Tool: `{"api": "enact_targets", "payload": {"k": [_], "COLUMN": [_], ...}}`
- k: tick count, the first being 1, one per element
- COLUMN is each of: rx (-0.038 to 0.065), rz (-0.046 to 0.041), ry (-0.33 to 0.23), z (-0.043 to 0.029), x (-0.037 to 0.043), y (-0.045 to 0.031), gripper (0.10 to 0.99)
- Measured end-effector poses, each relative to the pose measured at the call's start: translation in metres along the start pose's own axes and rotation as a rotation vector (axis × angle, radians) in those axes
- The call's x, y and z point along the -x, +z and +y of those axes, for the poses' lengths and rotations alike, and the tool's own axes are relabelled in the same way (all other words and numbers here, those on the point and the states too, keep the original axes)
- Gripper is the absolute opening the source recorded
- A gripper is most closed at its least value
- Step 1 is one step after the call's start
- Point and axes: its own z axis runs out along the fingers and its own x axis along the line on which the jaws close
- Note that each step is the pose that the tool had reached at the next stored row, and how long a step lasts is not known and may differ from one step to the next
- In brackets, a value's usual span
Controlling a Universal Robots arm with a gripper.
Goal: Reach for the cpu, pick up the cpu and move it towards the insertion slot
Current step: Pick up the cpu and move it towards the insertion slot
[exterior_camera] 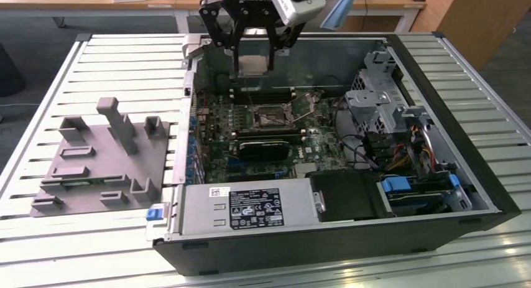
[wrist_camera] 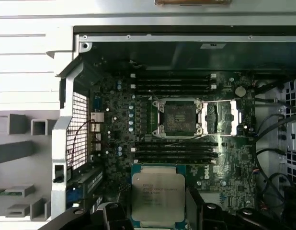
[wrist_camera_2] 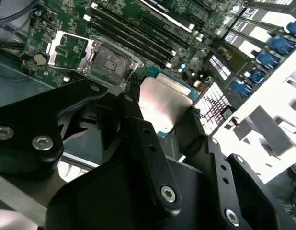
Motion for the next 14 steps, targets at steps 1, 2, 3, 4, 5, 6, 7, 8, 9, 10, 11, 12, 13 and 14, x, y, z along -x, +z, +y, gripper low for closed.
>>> {"api": "enact_targets", "payload": {"k": [1,2,3,4,5,6,7,8,9,10,11,12,13,14], "rx": [-0.002,-0.003,-0.004,-0.005,-0.005,-0.006,-0.007,-0.008,-0.008,-0.009,-0.009,-0.009,-0.009,-0.009], "rz": [0.0,0.0,-0.0001,0.0,-0.0001,-0.0001,-0.0001,-0.0001,-0.0002,-0.0002,-0.0002,-0.0001,-0.0002,-0.0002], "ry": [0.0,0.0,0.0,0.0,0.0,0.0,0.0,0.0,0.0,0.0,0.0,0.0,0.0,0.0], "z": [0.002,0.0036,0.0053,0.0076,0.0099,0.0125,0.0153,0.0179,0.0204,0.0228,0.025,0.0271,0.029,0.0311], "x": [0.0014,0.0026,0.0043,0.0063,0.0083,0.0102,0.0123,0.0144,0.0164,0.0183,0.0202,0.0223,0.0243,0.0265], "y": [0.0005,0.001,0.0015,0.0019,0.0024,0.0027,0.0031,0.0034,0.0037,0.004,0.0043,0.0044,0.0047,0.0049], "gripper": [0.541,0.541,0.541,0.541,0.541,0.541,0.541,0.541,0.541,0.541,0.541,0.541,0.541,0.541]}}
